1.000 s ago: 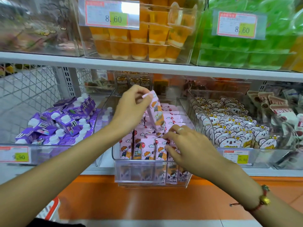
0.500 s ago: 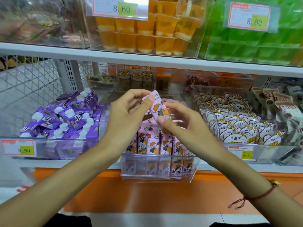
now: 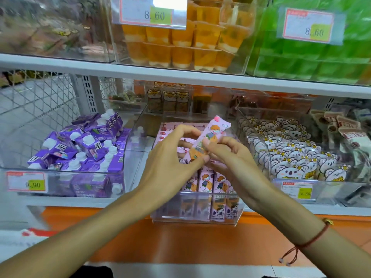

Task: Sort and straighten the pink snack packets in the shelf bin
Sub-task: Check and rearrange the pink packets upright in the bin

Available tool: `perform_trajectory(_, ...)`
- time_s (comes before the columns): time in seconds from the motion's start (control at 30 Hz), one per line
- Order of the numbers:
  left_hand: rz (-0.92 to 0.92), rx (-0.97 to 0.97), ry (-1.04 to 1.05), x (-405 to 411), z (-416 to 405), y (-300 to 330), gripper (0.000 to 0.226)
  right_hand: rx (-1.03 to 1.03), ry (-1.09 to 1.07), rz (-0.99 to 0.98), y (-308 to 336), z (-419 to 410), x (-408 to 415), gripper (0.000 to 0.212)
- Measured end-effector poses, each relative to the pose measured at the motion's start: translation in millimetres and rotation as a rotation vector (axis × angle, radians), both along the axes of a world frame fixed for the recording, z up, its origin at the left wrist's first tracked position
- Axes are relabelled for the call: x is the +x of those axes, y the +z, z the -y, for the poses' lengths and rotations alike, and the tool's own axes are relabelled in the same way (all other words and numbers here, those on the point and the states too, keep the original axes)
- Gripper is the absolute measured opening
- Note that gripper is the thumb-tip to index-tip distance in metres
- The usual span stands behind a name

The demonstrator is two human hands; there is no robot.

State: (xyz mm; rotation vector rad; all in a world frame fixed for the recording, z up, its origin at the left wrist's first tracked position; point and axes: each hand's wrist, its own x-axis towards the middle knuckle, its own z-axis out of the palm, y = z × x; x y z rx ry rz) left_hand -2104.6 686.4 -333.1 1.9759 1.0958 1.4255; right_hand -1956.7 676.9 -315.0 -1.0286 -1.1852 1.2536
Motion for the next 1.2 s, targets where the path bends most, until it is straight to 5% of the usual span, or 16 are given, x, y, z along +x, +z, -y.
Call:
perform_trajectory(0.13,-0.022,-0.015,-0.030,-3.0,-1.6,0.9,0.026,0.045,0.086,-0.109,6.4,-0.4,4.8,0.023)
perform_trajectory(0.43,-0.182,0.110,0.120,-1.4,-2.2,-3.5,0.035,0.193,-0.090,0.039,1.2,2.6,2.5,0.022)
perform_trajectory(0.97,0.181,-0.615,-0.264,-3.3,-8.6,8.3,0.022,-0.012,-0.090,0.104,0.1,-5.8,14.3,0.036)
perform_trajectory(1.1,0.162,-0.559,-0.312,-4.2,-6.7,10.2,0.011,0.044,-0.041,0.100,0.9,-5.2,16.2,0.037)
perform_trajectory(1.2,0.093,-0.357,-0.251,-6.5,-5.9,8.4,0.033,0.173,0.023,0.220,2.4,-2.8,19.0,0.039)
